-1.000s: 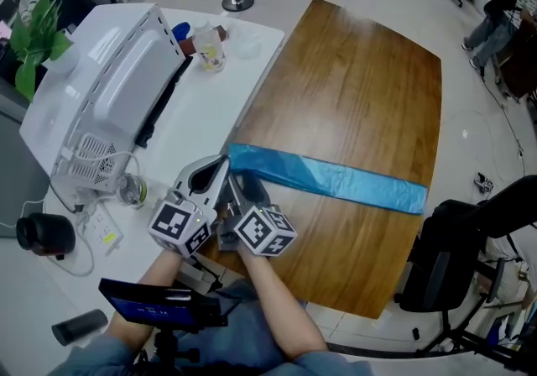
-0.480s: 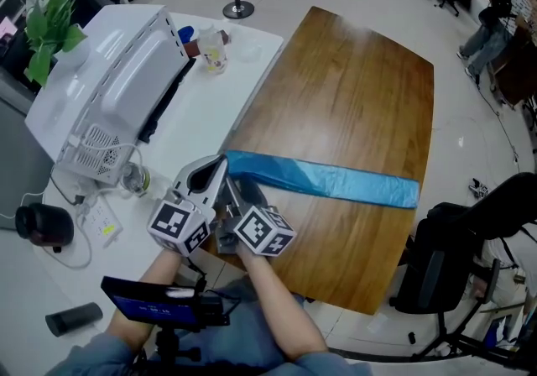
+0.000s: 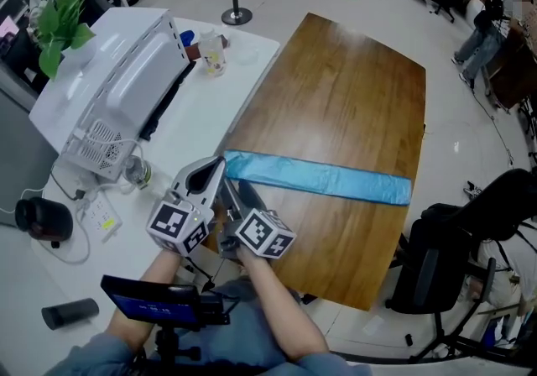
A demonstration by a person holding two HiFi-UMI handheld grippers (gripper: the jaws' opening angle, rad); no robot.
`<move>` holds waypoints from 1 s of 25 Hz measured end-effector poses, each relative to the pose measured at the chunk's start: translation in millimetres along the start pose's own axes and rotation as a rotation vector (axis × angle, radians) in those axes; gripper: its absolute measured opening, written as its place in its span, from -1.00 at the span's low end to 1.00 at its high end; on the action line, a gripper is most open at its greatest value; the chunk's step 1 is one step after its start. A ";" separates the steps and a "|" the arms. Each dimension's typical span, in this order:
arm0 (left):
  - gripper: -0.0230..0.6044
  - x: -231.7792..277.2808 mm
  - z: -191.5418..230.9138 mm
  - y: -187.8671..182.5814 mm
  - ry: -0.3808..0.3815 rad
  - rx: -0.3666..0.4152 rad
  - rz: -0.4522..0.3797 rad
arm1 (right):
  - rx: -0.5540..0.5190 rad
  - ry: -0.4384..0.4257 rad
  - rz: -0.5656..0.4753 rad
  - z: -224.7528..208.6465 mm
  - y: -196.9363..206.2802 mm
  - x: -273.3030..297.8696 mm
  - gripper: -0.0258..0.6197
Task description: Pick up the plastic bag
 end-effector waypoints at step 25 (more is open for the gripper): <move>-0.92 45.5 -89.5 -20.3 0.132 -0.021 -0.056 | -0.309 0.056 -0.211 -12.1 -124.9 -100.4 -0.34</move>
Point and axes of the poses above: the fingertips, and each gripper's own axes: x forward along the fingers, z to its left, y out of its underside, the point moved 3 cm from there along -x, backward along the fingers, and after that the axes turned 7 degrees about -x, right-handed, at the moved point
